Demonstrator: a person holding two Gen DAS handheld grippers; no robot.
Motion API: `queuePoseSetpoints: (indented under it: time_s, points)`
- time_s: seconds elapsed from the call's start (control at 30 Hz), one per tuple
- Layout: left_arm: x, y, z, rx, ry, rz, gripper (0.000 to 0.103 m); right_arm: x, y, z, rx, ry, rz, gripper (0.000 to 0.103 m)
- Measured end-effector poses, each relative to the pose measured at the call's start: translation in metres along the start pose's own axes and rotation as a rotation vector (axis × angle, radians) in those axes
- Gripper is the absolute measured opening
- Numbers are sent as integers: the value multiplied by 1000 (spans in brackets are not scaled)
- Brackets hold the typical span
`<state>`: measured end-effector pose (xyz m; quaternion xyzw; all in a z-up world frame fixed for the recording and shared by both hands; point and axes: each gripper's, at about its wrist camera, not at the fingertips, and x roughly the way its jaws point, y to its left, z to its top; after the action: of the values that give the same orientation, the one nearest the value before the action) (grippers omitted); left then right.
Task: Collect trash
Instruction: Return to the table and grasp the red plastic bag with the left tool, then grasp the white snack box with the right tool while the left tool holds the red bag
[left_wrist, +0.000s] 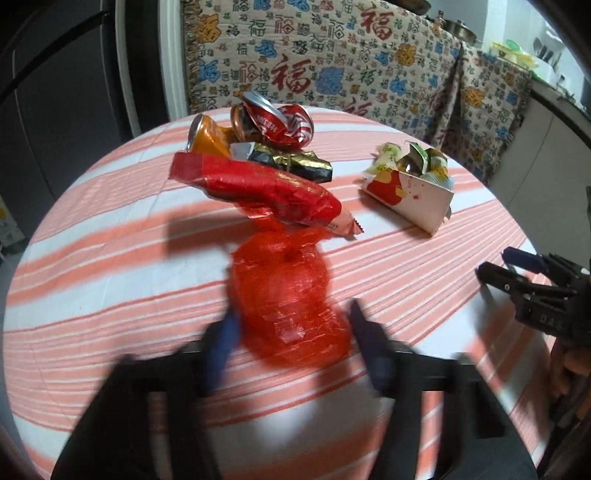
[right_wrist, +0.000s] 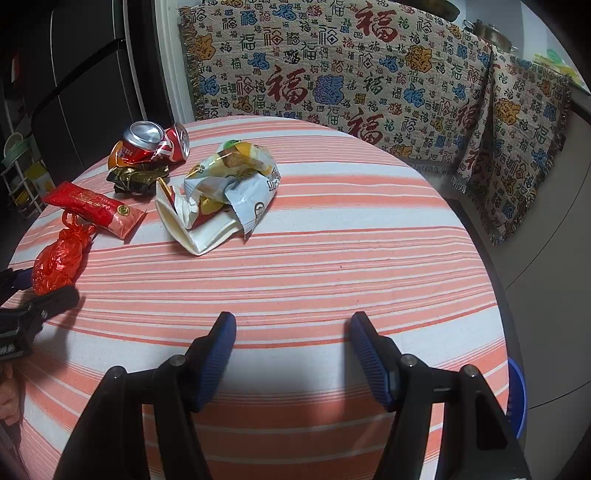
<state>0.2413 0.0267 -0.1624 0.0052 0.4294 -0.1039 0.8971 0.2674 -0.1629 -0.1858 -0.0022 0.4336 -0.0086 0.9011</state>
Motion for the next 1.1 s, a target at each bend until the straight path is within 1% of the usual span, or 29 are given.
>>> queuePoseSetpoints:
  time_s: [0.07,0.17,0.2,0.3,0.37,0.43,0.47,0.57,0.6,0.63,0.67,0.73,0.8,0.83,0.87,0.9,0.93,0.97,1.0,1.07,1.1]
  points:
    - [-5,6,-4,-17,-6,-26,39,0,0,0,1,0,0,66]
    - [-13,14,-13,-30,-6,-35,38,0,1,0,-8,-1,5,67]
    - [-17,17,-17,-34,-6,-38,38,-1,4,0,-18,-4,34,65]
    - [-27,23,-29,-47,0,-54,38,-6,12,3,-27,-29,159,65]
    - [-31,24,-35,-46,6,-57,38,-8,20,13,-48,-61,187,65]
    - [-34,25,-40,-44,7,-61,38,-8,31,28,-86,-83,212,62]
    - [-35,25,-41,-45,8,-63,38,-6,37,33,-103,-83,219,60]
    - [-37,28,-43,-52,9,-68,38,11,54,51,-146,-46,230,49]
    - [-38,29,-43,-55,10,-70,38,18,58,55,-148,-35,238,38]
    - [-39,29,-44,-54,11,-72,38,22,60,57,-146,-24,241,29]
    - [-41,29,-44,-53,13,-74,38,28,62,59,-133,-9,248,11]
    - [-44,31,-47,-45,18,-86,38,25,62,55,-96,-5,272,11]
    - [-46,33,-50,-42,25,-92,40,13,63,45,-91,4,300,10]
    - [-46,34,-51,-44,25,-92,41,5,66,38,-96,16,289,10]
    - [-47,35,-52,-49,25,-93,45,-2,67,31,-94,31,290,10]
    - [-48,36,-53,-55,27,-97,53,-10,68,22,-82,60,303,10]
    - [-48,37,-53,-58,25,-101,58,-17,69,15,-74,79,311,10]
    - [-49,37,-53,-59,22,-102,72,-25,72,6,-78,94,320,10]
    - [-50,37,-53,-55,18,-96,81,-32,76,-1,-92,94,331,12]
    - [-49,36,-53,-46,13,-79,83,-41,82,-11,-118,87,334,14]
    - [-49,36,-53,-47,17,-76,83,-44,84,-14,-130,82,330,18]
